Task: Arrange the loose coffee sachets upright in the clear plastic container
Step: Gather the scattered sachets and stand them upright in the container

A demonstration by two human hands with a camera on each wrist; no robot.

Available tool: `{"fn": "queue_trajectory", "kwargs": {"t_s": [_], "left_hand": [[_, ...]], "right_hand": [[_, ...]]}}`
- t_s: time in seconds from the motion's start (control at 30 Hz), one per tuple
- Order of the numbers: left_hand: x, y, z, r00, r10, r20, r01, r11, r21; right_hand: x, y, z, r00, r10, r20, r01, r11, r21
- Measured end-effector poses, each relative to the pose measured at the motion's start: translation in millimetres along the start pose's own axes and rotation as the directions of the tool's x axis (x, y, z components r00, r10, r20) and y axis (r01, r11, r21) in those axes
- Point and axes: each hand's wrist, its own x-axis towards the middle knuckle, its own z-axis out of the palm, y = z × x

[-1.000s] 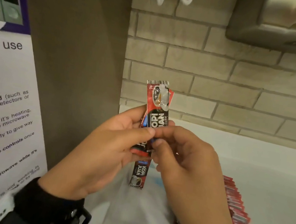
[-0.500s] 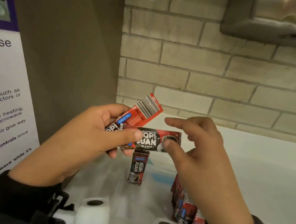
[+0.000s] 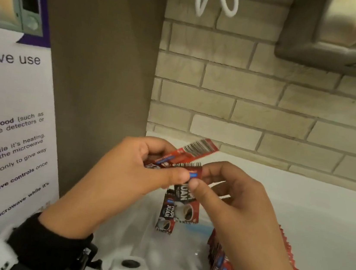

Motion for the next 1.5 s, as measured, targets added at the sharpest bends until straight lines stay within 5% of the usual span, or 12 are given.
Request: {"fn": "queue_trajectory", "kwargs": {"t_s": [0.1,0.4,0.6,0.9,1.5], "left_hand": [[-2.1,5.6,5.5,0.999,-0.02,0.04,0.021,1.0,-0.018],[1.1,0.7,6.8,0.992,-0.011,-0.124,0.001,0.996,-0.088],[0.8,10.9,-4.8,0.953,0.007,-0.303,-0.084,0.967,-0.24],[-4.4,23.1,-8.8,0.962,0.027,-0.273,-0.113,0.947,-0.301],[-4.7,21.4,-6.7,0.984,-0.005,-0.178,-0.056,0.94,-0.338]], "right_hand": [[-1.8,-3.6,-0.3,0.999,0.019,-0.028,-0.017,0.997,0.072],[2.4,-10.4,2.7,0.998,0.054,-0.01,-0.053,0.992,0.114],[20.4,2.2,6.5,0.99,0.14,0.032,-0.131,0.971,-0.2],[36.6,25.0,24.5,0.916,0.395,0.073,-0.347,0.869,-0.352],[37.2,44.4,38.5,0.86,0.509,0.036,-0.466,0.813,-0.348]]}}
